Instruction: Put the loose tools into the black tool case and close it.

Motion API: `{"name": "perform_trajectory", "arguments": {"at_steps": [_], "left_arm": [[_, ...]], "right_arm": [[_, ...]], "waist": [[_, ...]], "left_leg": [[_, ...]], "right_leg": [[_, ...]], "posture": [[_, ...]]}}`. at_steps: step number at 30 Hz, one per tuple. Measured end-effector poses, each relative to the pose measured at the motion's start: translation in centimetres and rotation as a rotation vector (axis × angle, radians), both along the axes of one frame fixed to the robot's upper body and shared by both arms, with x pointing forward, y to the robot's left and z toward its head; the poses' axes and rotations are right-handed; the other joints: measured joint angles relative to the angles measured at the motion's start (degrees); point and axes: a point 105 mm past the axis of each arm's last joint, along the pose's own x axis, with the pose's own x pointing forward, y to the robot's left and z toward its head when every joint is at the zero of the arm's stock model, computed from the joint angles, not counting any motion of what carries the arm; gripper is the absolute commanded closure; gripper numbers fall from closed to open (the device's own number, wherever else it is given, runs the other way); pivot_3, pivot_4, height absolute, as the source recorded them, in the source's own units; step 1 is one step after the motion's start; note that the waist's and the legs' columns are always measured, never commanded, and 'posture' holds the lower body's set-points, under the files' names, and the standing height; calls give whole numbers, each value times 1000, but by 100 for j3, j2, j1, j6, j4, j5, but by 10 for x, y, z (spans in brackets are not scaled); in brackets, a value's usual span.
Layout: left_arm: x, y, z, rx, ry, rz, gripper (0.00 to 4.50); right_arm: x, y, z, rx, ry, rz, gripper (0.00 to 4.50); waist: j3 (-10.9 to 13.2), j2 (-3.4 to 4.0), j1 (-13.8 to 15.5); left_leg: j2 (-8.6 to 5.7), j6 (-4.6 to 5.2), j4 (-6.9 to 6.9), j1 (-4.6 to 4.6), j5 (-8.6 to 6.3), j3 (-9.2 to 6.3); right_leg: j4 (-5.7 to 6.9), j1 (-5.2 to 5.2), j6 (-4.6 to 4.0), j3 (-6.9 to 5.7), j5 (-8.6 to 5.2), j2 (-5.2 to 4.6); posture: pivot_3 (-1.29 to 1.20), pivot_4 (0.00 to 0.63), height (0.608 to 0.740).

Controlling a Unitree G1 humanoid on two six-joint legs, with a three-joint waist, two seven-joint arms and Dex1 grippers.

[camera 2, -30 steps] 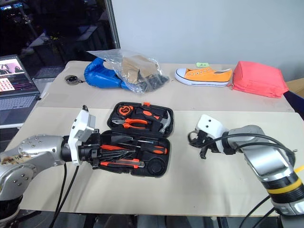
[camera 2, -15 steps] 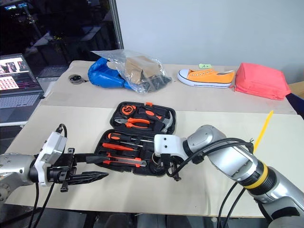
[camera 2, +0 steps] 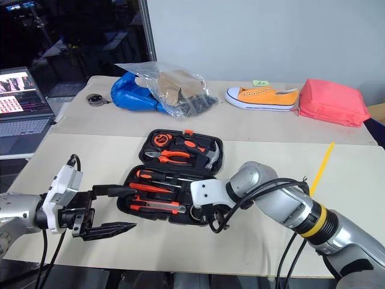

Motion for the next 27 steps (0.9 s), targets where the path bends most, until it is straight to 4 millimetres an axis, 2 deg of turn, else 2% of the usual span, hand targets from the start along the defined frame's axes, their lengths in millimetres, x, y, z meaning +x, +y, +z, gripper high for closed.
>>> {"name": "perform_trajectory", "arguments": {"at_steps": [4, 6, 7, 8, 9, 11, 13, 15, 19, 22, 27], "left_arm": [[10, 4, -1, -33, 4, 67, 0], [22, 8, 0, -61, -6, 139, 0], [41, 11, 6, -118, -30, 246, 0], [51, 14, 8, -133, -35, 301, 0], [53, 14, 8, -135, -34, 319, 0], [77, 18, 9, -157, -35, 456, 0], [100, 22, 7, -125, 0, 579, 0], [119, 30, 4, -92, 64, 678, 0], [146, 38, 2, -62, 157, 753, 0], [170, 44, -4, -43, 226, 791, 0], [189, 50, -15, -11, 286, 813, 0]], "right_arm": [[-9, 5, 10, 111, 88, 12, 2506], [-9, 11, 24, 200, 111, 4, 2506], [-1, 15, 44, 339, 104, -62, 2506], [5, 17, 56, 408, 75, -97, 2506], [7, 16, 59, 429, 66, -115, 2506], [31, 4, 77, 538, -29, -283, 2506], [60, -15, 86, 599, -86, -512, 2506], [84, -35, 82, 610, -94, -743, 2506], [108, -46, 65, 588, -51, -1018, 2506], [124, -41, 59, 564, -52, -1146, 2506], [135, -26, 48, 532, -13, -1197, 2506]], "waist": [[0, 0, 1], [1, -1, -18], [1, -2, -16], [1, -6, -16], [1, -9, -16], [1, -11, 9], [1, -19, 38], [1, -19, 33], [1, -19, -60], [0, -18, -87], [-1, -17, -71]], "left_leg": [[1, 1, -3, -3, -1, -6], [0, 1, 2, -2, 0, -18], [1, 1, 13, 3, 0, -34], [-3, 1, 22, 2, 0, -36], [-4, 1, 22, 4, 0, -36], [-9, 0, 28, 14, 0, -41], [-18, -1, 39, 12, 5, -38], [-20, -1, 38, 15, 6, -38], [-22, -2, 19, 3, 7, -35], [-25, -22, 5, -44, 20, -33], [-27, -23, -11, -48, 21, -28]], "right_leg": [[3, -4, -1, -2, 1, 4], [7, -1, -6, -2, 4, 9], [20, 6, -4, -3, 5, 8], [31, 6, -4, -3, 5, 11], [32, 9, -4, -3, 5, 11], [43, 20, -1, -3, 5, 4], [46, 20, 4, -8, 14, 9], [53, 19, 2, -2, 17, 11], [63, -13, -8, 7, 16, 24], [85, -85, -11, 16, 17, 28], [82, -88, -12, 11, 17, 23]], "posture": [[0, 150, 740], [0, 150, 740], [0, 150, 740], [0, 150, 740], [0, 150, 740], [0, 150, 740], [0, 150, 740], [0, 150, 740], [0, 150, 740], [0, 150, 740], [0, 150, 740]]}}
